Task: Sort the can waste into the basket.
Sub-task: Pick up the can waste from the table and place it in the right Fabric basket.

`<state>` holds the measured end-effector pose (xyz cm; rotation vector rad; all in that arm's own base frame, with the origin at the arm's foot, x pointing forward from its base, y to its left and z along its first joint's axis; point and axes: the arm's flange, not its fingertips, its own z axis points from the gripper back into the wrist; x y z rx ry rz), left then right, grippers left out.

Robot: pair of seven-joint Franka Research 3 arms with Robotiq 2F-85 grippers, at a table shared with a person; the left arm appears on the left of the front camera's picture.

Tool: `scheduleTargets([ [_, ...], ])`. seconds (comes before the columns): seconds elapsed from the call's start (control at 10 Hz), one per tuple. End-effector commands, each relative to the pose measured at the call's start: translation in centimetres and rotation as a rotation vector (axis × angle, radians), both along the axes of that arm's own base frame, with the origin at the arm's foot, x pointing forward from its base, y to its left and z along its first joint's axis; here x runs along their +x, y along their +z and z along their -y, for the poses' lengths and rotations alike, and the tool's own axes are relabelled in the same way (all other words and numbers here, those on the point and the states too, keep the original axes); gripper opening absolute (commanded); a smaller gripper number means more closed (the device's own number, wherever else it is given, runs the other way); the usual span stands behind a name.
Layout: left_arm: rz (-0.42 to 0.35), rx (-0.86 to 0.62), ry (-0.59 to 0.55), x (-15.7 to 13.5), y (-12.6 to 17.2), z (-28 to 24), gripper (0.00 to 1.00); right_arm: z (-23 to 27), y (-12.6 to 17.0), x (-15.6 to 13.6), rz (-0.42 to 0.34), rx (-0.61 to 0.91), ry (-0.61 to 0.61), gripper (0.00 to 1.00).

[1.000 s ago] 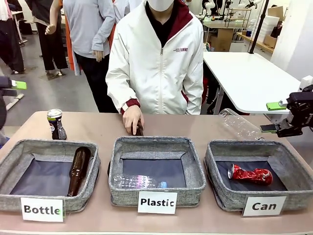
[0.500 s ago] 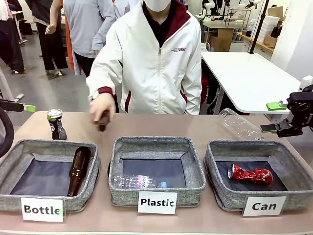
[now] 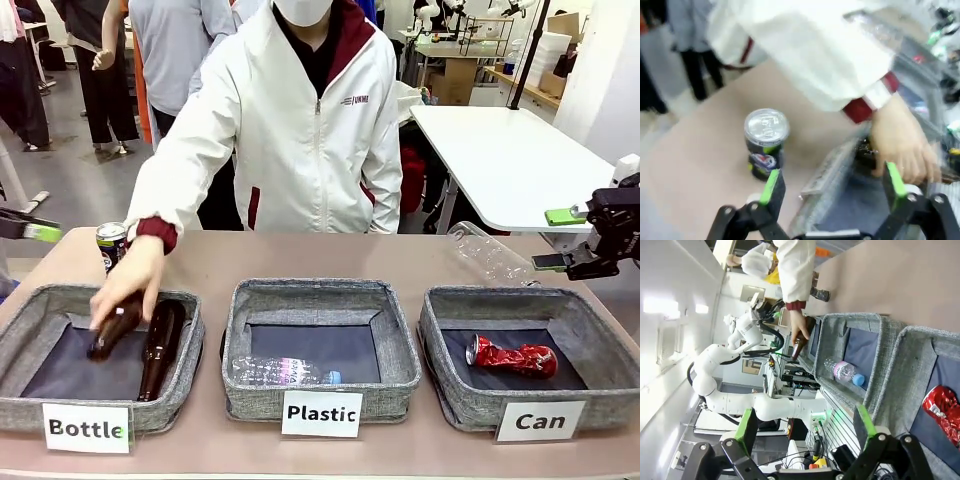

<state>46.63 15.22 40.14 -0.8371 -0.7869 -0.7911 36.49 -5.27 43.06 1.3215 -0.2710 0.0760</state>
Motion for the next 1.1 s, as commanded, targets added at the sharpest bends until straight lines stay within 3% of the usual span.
scheduleTargets([
  [0.0, 0.048, -0.144, -0.026, -2.9, 4.8, -11.9, 1.00, 0.4, 0.1, 0.0, 0.021, -0.006, 0.019, 1.00],
  [0.2, 0.116, -0.187, -0.074, -9.0, 6.2, -16.7, 1.00, 0.4, 0.1, 0.0, 0.021, -0.006, 0.019, 1.00],
  [0.4, 0.146, -0.178, -0.069, -11.0, 5.9, -17.5, 1.00, 0.4, 0.1, 0.0, 0.021, -0.006, 0.019, 1.00],
  [0.7, 0.120, -0.150, -0.077, -9.9, 5.4, -16.1, 1.00, 0.4, 0.1, 0.0, 0.021, -0.006, 0.019, 1.00],
  [1.0, 0.021, 0.007, -0.165, -5.0, 2.9, -9.0, 1.00, 0.4, 0.1, 0.0, 0.021, -0.006, 0.019, 1.00],
])
